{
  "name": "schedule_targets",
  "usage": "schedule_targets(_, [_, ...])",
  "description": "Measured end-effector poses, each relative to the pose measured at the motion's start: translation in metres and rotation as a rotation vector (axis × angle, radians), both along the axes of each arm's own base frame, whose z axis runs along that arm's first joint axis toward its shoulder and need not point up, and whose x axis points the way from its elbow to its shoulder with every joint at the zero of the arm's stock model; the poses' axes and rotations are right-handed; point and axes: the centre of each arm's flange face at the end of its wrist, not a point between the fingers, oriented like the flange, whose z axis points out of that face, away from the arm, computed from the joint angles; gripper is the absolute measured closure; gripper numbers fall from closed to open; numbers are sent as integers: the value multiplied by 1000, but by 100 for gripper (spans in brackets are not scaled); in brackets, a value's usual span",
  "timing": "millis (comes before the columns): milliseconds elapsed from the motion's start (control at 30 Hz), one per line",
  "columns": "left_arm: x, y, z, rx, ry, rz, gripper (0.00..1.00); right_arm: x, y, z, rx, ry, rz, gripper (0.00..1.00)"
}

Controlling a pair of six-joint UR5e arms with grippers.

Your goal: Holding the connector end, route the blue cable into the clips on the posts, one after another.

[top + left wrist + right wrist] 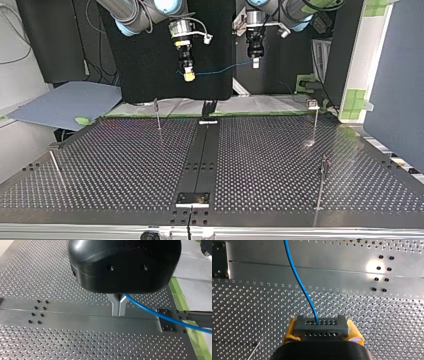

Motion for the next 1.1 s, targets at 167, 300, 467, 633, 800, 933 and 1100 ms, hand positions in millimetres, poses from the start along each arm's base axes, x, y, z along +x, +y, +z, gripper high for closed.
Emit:
schedule_targets(167, [0, 0, 0, 0, 0, 0, 100, 0, 0, 0, 0, 0, 0, 100])
schedule_targets(300, [0, 0, 0, 0, 0, 0, 100, -3, -2, -5, 7, 17, -10, 100])
schedule_targets(467, [0, 0, 0, 0, 0, 0, 100, -12, -1, -28, 54, 82, -23, 100])
schedule_targets(633, [0, 0, 0, 0, 0, 0, 100, -20, 5, -52, 114, 145, -24, 100])
schedule_targets(800, [0, 0, 0, 0, 0, 0, 100, -24, 9, -59, 146, 178, -24, 100])
schedule_targets(933, [0, 0, 0, 0, 0, 0, 100, -24, 9, -60, 151, 183, -24, 100])
schedule_targets(1100, [0, 0, 0, 2, 0, 0, 100, -24, 10, -60, 152, 185, -24, 100])
